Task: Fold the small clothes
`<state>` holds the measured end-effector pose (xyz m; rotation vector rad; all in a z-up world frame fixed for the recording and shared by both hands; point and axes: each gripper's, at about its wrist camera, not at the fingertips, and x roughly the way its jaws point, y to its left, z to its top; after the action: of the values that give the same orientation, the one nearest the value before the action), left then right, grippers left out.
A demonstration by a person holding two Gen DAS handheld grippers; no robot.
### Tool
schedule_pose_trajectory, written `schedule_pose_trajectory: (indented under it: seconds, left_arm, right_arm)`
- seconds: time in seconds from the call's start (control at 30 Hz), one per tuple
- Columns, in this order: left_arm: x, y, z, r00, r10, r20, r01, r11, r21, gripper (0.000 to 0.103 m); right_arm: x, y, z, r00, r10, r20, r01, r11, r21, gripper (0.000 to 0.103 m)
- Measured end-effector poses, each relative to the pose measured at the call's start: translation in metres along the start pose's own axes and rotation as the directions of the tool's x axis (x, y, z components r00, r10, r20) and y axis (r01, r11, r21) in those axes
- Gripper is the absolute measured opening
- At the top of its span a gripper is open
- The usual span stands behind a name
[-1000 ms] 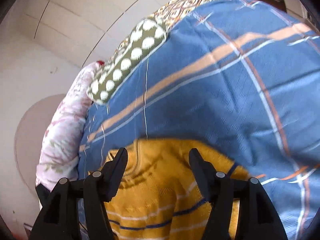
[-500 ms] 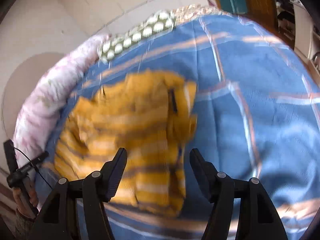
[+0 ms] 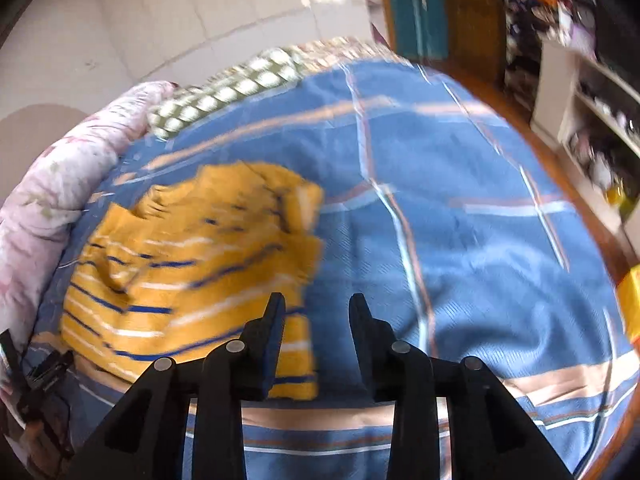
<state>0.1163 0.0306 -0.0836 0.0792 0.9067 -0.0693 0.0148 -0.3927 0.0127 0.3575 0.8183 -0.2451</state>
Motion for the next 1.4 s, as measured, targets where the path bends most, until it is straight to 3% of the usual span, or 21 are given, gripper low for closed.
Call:
schedule_pose_trajectory:
  seconds: [0.13, 0.3, 0.5, 0.67, 0.77, 0.83, 0.9, 0.97, 1.13, 1.23, 1.27, 1.3, 1.4]
  left_arm:
    - [0.001, 0.003, -0.003, 1.0, -0.011, 0.025, 0.011, 1.0, -0.016, 0.091]
    - [-0.001, 0.001, -0.006, 0.999, -0.005, 0.042, 0.006, 1.0, -0.02, 0.091]
    - [-0.002, 0.001, -0.006, 0.999, -0.002, 0.047, 0.003, 1.0, -0.019, 0.091]
    - [-0.004, 0.003, -0.007, 0.998, -0.025, 0.053, 0.026, 0.999, -0.023, 0.091]
    - [-0.005, 0.006, -0.007, 0.997, -0.053, 0.051, 0.055, 0.998, -0.027, 0.091]
    - [-0.006, 0.007, -0.007, 0.997, -0.068, 0.048, 0.069, 0.997, -0.026, 0.092]
    - [-0.005, 0.008, -0.006, 0.996, -0.079, 0.044, 0.08, 0.996, -0.029, 0.093]
    - [-0.005, 0.009, -0.005, 0.995, -0.094, 0.042, 0.095, 0.995, -0.034, 0.093]
    - [-0.003, 0.013, -0.003, 0.992, -0.123, 0.038, 0.125, 0.991, -0.043, 0.094]
    - [-0.001, 0.014, -0.002, 0.991, -0.127, 0.032, 0.128, 0.991, -0.042, 0.094]
    - [-0.001, 0.014, -0.001, 0.992, -0.126, 0.028, 0.127, 0.991, -0.041, 0.095]
    - [-0.001, 0.014, -0.001, 0.992, -0.125, 0.025, 0.126, 0.991, -0.042, 0.095]
    - [-0.001, 0.013, 0.0, 0.993, -0.12, 0.016, 0.121, 0.992, -0.043, 0.095]
  right_arm:
    - [0.003, 0.054, 0.005, 0.995, 0.1, 0.021, -0.098, 0.992, -0.083, 0.036]
    - [0.053, 0.15, -0.002, 0.985, 0.151, -0.086, -0.168, 0.954, -0.249, 0.035]
    - [0.134, 0.252, -0.01, 0.959, 0.115, -0.259, -0.208, 0.907, -0.367, 0.034]
    - [0.162, 0.323, -0.001, 0.961, 0.028, -0.277, -0.171, 0.843, -0.51, 0.038]
    - [0.144, 0.338, 0.011, 0.958, 0.102, -0.27, -0.239, 0.805, -0.543, 0.037]
    - [0.136, 0.337, 0.022, 0.963, 0.124, -0.24, -0.235, 0.82, -0.522, 0.037]
    - [0.146, 0.337, 0.031, 0.976, 0.071, -0.207, -0.169, 0.846, -0.505, 0.037]
    - [0.167, 0.336, 0.032, 0.978, -0.03, -0.207, -0.079, 0.864, -0.497, 0.037]
    - [0.22, 0.359, 0.026, 0.959, -0.091, -0.268, -0.055, 0.87, -0.49, 0.037]
    - [0.222, 0.381, 0.03, 0.961, -0.055, -0.272, -0.091, 0.862, -0.498, 0.035]
    - [0.219, 0.387, 0.03, 0.957, -0.02, -0.289, -0.131, 0.859, -0.495, 0.027]
    - [0.213, 0.389, 0.029, 0.955, 0.014, -0.298, -0.166, 0.856, -0.489, 0.025]
    - [0.184, 0.383, 0.033, 0.956, 0.11, -0.273, -0.23, 0.857, -0.46, 0.031]
